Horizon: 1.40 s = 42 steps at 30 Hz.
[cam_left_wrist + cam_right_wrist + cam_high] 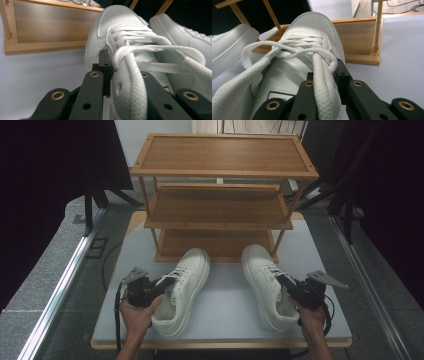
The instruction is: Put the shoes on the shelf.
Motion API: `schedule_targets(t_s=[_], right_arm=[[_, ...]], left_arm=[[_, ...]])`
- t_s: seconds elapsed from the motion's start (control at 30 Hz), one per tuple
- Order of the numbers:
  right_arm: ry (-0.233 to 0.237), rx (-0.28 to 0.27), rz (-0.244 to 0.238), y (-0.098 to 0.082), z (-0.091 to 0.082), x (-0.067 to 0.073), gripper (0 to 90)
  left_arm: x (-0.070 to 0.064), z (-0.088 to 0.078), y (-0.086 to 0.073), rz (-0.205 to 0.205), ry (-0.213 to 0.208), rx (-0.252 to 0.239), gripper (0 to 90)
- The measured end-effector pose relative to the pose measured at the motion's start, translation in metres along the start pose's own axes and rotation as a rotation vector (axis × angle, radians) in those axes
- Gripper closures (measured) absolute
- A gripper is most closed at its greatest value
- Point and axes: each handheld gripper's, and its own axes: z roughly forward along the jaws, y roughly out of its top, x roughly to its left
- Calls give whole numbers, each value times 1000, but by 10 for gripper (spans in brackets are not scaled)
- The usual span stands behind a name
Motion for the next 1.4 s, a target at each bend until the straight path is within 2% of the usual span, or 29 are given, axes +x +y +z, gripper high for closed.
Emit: schedule_targets(t_s=[0.2,0.63,0.7,0.73,0.83,1.0,1.1,1.4], right_arm=[[24,-29,19,1,-6,3,829],[68,-79,23,9,-18,10,829],[73,-83,21,10,-19,11,830],[84,-95,26,12,-21,14,829],[98,-104,26,14,-23,17,830],[125,-134,12,21,-30,25,830],[142,-142,6,26,-32,28,830],[171,-180,-18,40,-36,38,830]], left_arm=[[-2,-8,4,4,-19,-29,825],[-7,-21,14,0,-53,-84,824],[-10,-23,17,15,-47,-93,824],[-15,-24,20,37,-39,-100,823],[-18,-25,23,44,-44,-109,823],[-21,-25,30,23,-95,-128,824],[-25,-24,33,42,-91,-125,824],[-33,-22,50,54,-112,-141,823]])
